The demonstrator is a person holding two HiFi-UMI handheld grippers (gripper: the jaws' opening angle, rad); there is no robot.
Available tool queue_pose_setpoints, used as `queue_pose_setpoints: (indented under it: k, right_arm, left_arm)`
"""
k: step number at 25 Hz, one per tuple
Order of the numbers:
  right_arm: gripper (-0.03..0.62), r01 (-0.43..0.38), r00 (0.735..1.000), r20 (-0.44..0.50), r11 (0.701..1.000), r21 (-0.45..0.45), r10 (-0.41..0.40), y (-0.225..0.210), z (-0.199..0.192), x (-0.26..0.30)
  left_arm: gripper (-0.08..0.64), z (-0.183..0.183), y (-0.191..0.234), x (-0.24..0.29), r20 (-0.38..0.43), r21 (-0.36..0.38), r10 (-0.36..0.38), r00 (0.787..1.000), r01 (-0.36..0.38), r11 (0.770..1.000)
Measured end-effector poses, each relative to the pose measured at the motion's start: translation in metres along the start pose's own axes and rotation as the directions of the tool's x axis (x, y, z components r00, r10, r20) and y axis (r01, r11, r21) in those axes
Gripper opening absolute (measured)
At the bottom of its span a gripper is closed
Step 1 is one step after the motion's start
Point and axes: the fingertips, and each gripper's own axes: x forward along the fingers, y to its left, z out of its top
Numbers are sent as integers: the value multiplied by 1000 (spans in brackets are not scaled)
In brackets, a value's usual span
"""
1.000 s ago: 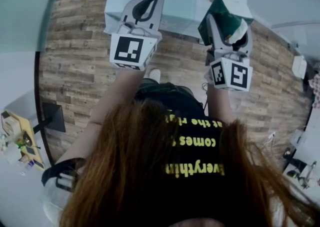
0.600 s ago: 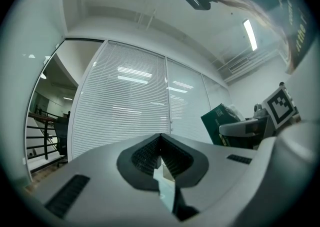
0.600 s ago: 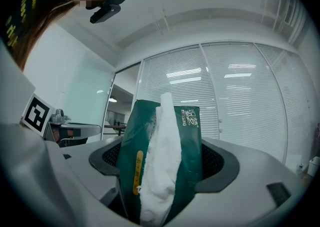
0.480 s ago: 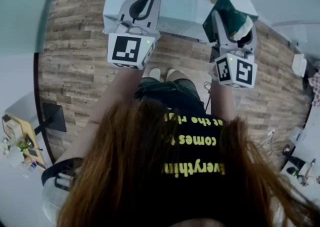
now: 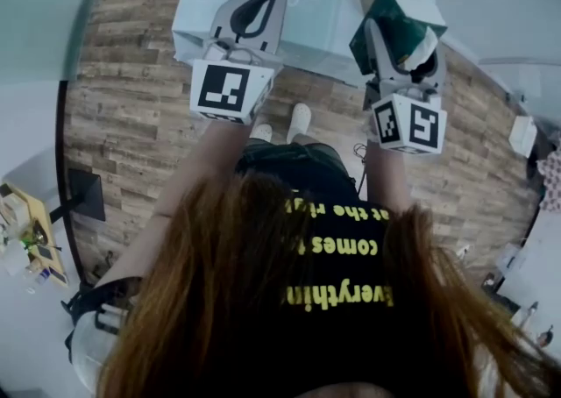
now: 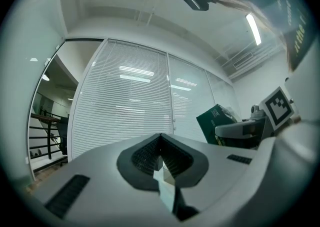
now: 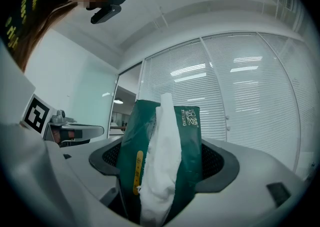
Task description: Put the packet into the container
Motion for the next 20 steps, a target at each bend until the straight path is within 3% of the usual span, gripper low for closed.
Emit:
queue_pose_setpoints:
  k: [10,20]
  right_arm:
    - [400,-34,999,30,999,22,34,-56,2,16]
    - [400,-73,996,46,996,44,71,-86,3,22]
  left_arm:
    - [2,11,-31,53,52,16,25,998,-26,1000]
    - [2,11,-56,81,48,27,28,998,-29,999]
